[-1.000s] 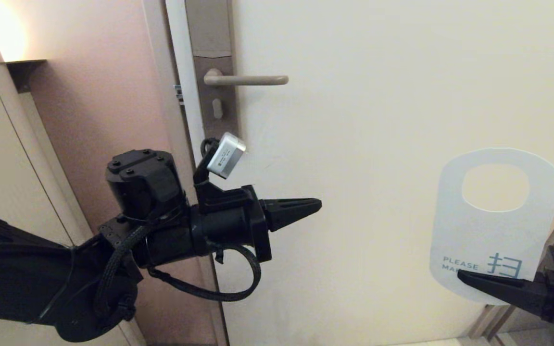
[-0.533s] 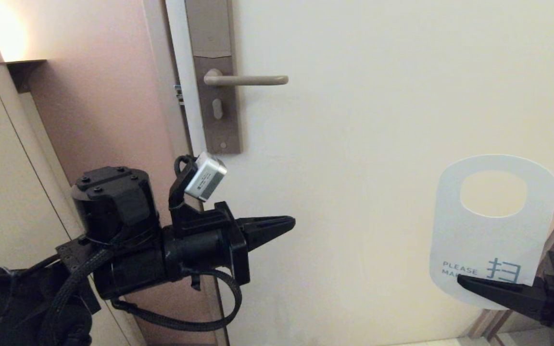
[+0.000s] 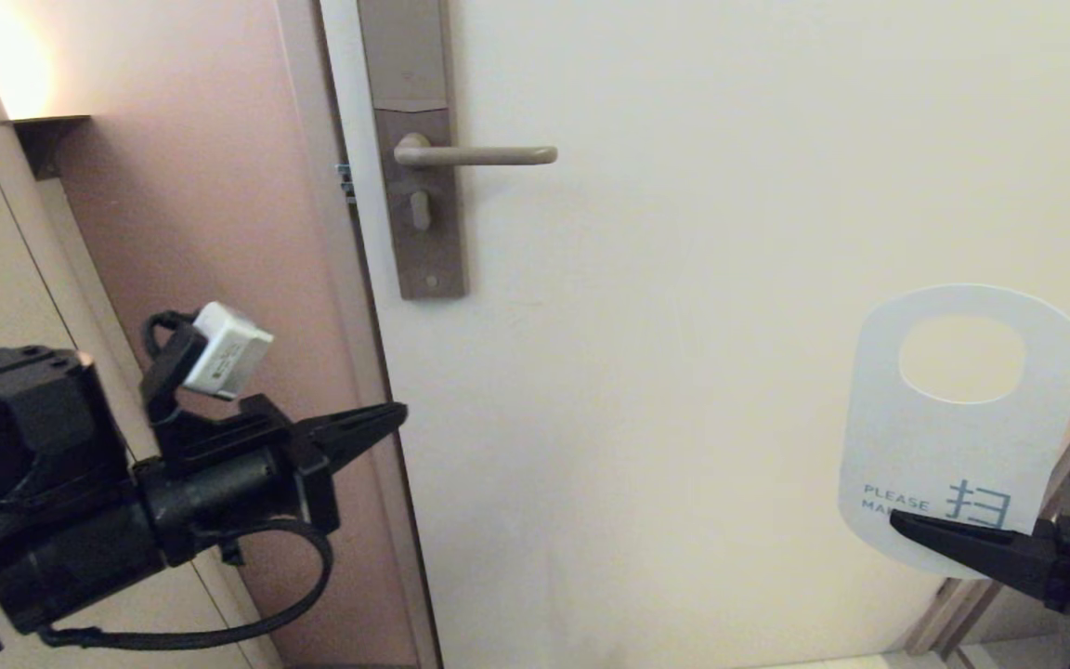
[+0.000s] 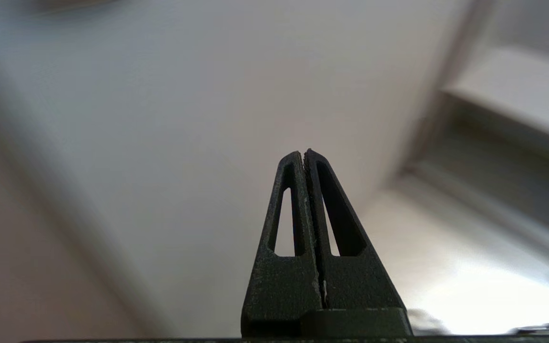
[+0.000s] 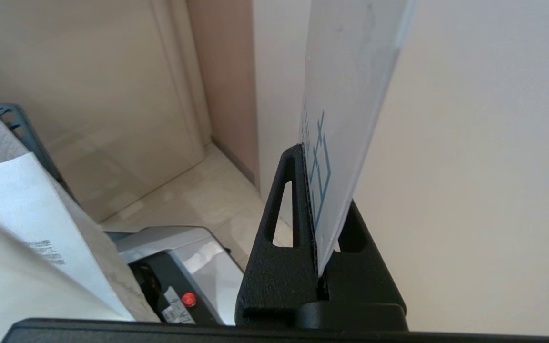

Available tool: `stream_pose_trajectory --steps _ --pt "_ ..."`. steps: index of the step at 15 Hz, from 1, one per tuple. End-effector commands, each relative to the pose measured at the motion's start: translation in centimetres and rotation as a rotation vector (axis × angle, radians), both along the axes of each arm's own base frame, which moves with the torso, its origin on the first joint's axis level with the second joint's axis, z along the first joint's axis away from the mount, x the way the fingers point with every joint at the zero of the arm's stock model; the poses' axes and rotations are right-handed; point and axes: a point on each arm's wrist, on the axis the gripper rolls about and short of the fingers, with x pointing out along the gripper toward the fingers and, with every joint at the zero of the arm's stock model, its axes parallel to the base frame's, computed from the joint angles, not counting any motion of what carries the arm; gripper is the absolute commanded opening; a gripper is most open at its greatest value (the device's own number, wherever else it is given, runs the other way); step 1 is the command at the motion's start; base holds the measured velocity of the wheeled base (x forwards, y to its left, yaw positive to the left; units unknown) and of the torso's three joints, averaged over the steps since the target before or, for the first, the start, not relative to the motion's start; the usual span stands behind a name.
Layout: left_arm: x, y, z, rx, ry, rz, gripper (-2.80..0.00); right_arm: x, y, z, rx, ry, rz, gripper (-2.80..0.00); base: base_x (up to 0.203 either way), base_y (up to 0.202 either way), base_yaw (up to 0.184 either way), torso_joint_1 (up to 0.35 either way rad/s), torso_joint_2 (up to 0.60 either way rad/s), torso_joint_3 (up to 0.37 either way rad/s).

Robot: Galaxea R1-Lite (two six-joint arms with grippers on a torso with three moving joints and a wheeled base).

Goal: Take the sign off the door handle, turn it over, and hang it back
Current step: Hang the sign back with the other side facing out

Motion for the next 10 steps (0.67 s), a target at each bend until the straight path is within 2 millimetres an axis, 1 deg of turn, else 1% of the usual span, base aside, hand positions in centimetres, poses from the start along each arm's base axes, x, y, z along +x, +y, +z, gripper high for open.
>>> stream_pose_trajectory --steps 1,3,5,7,10 --pt "-1.8 2.6 -0.3 0.019 -0.026 0.088 -2.80 0.0 -0.3 -0.1 0.000 -0.001 -0.021 -2.80 0.000 0.000 0.000 0.000 0.00 0.000" --pt "-4.2 5.1 -1.6 0.039 -0.013 0.188 -2.80 -0.2 -0.8 -0.1 0.001 -0.009 -0.054 -2.80 0.000 0.000 0.000 0.000 0.00 0.000" --pt "-6.1 7.0 -2.3 0.043 -0.015 0.301 -2.80 -0.3 -0.9 0.1 0.002 -0.020 -0.061 -2.80 0.000 0.000 0.000 0.000 0.00 0.000" --pt "-7.8 8.2 -3.3 0.056 -0.008 0.418 -2.80 -0.6 -0.9 0.2 -0.005 -0.031 -0.086 -2.80 0.000 0.000 0.000 0.000 0.00 0.000" --pt "-8.8 8.9 -4.0 0.094 0.006 0.619 -2.80 -0.8 -1.0 0.3 -0.013 -0.043 -0.115 -2.80 0.000 0.000 0.000 0.000 0.00 0.000"
